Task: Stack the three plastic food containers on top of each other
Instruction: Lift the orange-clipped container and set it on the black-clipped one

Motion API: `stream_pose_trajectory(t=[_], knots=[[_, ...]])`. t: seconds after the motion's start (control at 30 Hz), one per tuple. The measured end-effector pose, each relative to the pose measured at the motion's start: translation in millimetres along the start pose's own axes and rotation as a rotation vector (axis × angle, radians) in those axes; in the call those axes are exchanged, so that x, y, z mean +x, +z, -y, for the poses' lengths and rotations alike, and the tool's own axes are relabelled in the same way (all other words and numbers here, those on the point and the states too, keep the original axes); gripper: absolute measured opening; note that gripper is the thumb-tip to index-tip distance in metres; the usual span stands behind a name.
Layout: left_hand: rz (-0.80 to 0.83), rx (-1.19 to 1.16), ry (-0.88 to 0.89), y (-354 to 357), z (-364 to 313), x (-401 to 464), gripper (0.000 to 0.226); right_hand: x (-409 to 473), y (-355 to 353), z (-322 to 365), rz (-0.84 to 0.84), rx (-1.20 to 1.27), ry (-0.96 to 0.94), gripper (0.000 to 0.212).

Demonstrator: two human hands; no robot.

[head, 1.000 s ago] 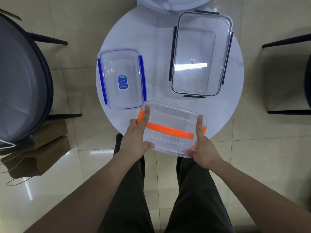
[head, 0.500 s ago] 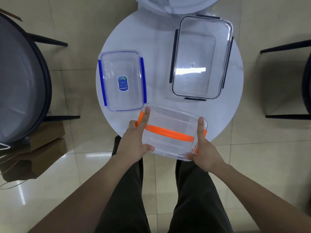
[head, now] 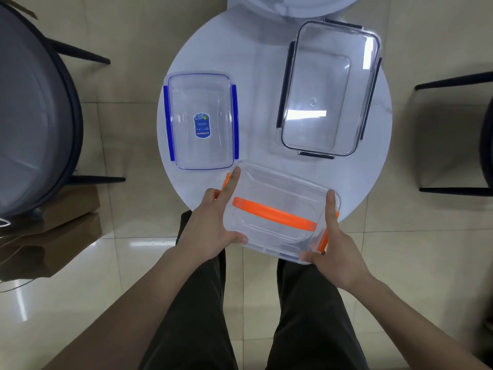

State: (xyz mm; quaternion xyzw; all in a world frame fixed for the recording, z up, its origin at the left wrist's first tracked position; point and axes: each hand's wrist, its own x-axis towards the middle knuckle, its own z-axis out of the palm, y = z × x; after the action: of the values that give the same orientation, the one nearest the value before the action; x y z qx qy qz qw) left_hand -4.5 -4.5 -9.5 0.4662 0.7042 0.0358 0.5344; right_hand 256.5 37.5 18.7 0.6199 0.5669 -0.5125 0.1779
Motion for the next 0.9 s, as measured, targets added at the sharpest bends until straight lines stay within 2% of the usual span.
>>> stream_pose_trajectory(t=[0.17, 0.33, 0.5, 0.67, 0.9], knots=[[-0.008, -0.031, 0.048, -14.4, -2.3, -11.0, 0.131, -10.0, -4.0, 3.3, -0.034, 0.055, -0.018, 0.140], [-0.055, -0.103, 0.055, -29.4, -5.1, -21.4, 0.111, -25.3, -9.9, 10.7, -0.048, 0.053, -0.038, 0.138], [-0.142, -0.287, -0.081, -42.5, -7.1, -24.5, 0.100, -34.1, -14.1, 22.0, -0.072, 0.060, -0.057, 0.137], [-0.181, -0.281, -0.064, -54.1, -7.7, -28.0, 0.062, -43.1, -20.1, 30.3, -0.091, 0.106, -0.052, 0.137], [-0.190, -0.355, -0.074, -56.8, -6.7, -29.8, 0.042, -46.8, -29.6, 37.2, -0.157, 0.158, -0.115, 0.117]])
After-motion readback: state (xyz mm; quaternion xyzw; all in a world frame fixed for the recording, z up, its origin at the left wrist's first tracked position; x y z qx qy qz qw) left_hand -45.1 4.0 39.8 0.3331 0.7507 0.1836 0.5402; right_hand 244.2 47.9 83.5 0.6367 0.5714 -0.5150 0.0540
